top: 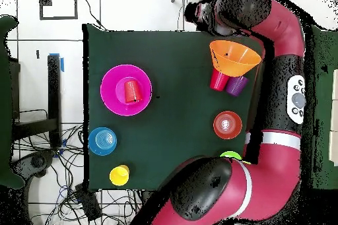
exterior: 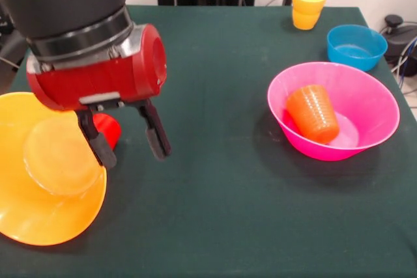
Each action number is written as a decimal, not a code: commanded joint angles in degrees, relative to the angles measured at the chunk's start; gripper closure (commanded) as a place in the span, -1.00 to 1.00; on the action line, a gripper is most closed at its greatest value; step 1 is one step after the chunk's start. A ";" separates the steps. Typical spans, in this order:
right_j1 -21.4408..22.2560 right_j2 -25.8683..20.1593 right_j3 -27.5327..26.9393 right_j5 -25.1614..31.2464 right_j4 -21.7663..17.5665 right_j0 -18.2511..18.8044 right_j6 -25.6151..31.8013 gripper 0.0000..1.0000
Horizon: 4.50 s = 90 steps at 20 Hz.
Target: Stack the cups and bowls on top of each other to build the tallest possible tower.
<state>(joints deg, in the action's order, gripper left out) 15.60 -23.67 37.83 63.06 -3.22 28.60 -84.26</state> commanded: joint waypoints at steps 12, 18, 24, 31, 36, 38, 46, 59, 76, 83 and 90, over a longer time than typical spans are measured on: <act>-1.01 -3.73 7.40 1.65 -4.86 2.50 25.71 -1.00; 1.14 -3.68 8.14 1.81 -4.27 2.92 23.54 -1.00; 3.02 -3.02 12.56 0.87 -5.03 4.14 24.03 -1.00; 5.41 -2.28 21.02 -2.93 -7.27 6.06 23.95 -1.00; 5.62 -2.20 21.27 -2.06 -9.60 6.34 24.82 -1.00; 5.31 -2.68 20.99 -1.99 -10.40 6.63 24.93 -1.00; 4.12 -4.05 19.92 -2.03 -12.62 7.92 25.56 -1.00; 3.63 -4.80 23.05 -6.88 -15.16 9.91 25.14 -1.00; 3.65 -4.59 30.67 -10.82 -16.74 10.60 19.24 -1.00; 3.43 -4.70 30.47 -10.82 -16.95 10.57 19.00 -1.00; 2.59 -4.91 30.27 -11.63 -17.40 10.74 19.20 -1.00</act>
<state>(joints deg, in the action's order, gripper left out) 21.06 -25.59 64.17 55.07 -15.90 39.15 -76.13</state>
